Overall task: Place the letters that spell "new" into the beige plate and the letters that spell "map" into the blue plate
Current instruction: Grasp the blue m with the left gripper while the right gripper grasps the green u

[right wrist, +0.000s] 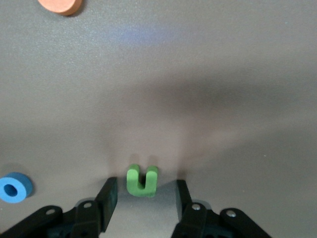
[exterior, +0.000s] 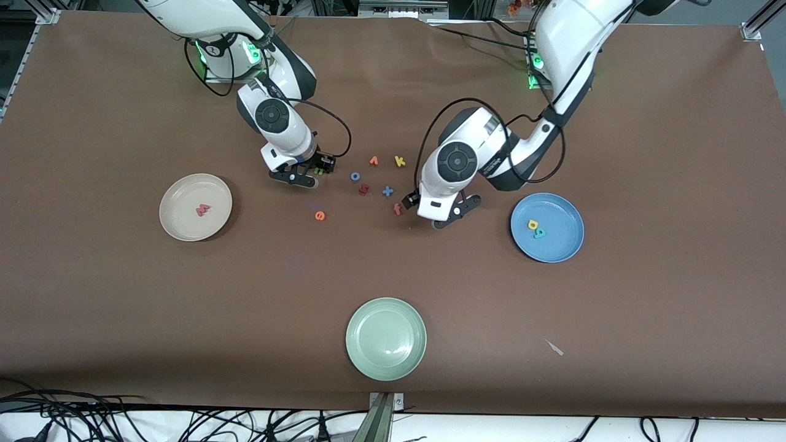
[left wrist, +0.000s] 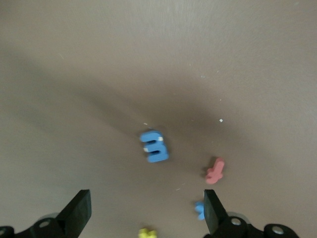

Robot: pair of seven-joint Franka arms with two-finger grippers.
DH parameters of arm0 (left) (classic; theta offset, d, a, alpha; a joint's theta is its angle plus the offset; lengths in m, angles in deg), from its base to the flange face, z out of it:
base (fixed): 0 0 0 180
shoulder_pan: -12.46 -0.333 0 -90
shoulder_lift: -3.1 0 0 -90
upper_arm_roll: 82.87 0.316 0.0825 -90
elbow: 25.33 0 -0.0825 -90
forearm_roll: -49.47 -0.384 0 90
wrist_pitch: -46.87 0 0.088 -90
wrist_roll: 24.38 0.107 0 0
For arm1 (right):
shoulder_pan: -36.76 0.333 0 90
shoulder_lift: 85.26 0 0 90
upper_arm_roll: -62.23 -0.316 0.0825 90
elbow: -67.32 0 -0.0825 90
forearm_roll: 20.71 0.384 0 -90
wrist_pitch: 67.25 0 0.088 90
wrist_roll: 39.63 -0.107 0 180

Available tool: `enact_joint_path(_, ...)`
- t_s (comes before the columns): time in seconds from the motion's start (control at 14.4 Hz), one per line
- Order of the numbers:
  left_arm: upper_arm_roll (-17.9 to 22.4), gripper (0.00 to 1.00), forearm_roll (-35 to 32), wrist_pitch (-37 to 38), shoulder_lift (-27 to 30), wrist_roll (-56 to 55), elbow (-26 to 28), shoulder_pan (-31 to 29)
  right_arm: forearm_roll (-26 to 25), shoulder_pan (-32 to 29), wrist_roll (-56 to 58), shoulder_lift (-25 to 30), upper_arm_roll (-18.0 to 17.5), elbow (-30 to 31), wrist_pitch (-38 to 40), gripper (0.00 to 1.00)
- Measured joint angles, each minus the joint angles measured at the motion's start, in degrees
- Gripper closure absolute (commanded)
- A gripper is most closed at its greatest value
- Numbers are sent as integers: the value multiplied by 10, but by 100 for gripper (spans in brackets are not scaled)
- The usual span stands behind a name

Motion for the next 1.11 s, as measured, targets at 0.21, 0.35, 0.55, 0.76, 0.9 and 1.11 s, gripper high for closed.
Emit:
enact_joint_path(0.21, 1, 0, 0, -68, -23, -63, 10, 6, 0, 0, 0, 1, 0, 0, 0, 66)
enact_joint_path(0.35, 4, 2, -1, -71, -25, -71, 15, 5, 0, 0, 0, 2, 0, -1, 0, 76)
enact_joint_path(0.55, 7, 11, -2, -72, -25, -72, 29, 4, 0, 0, -1, 3, -1, -2, 0, 92)
enact_joint_path(0.76, 8, 15, -3, -73, -27, -73, 38, 4, 0, -1, -1, 2, 0, -9, 5, 98)
enact_joint_path(0.9, 11, 22, -6, -74, -31, -73, 39, 4, -1, -2, -1, 3, 1, -28, 42, 98)
enact_joint_path(1.11, 17, 42, -10, -75, -33, -73, 39, 3, -6, -3, 8, 19, 10, -73, 135, 98)
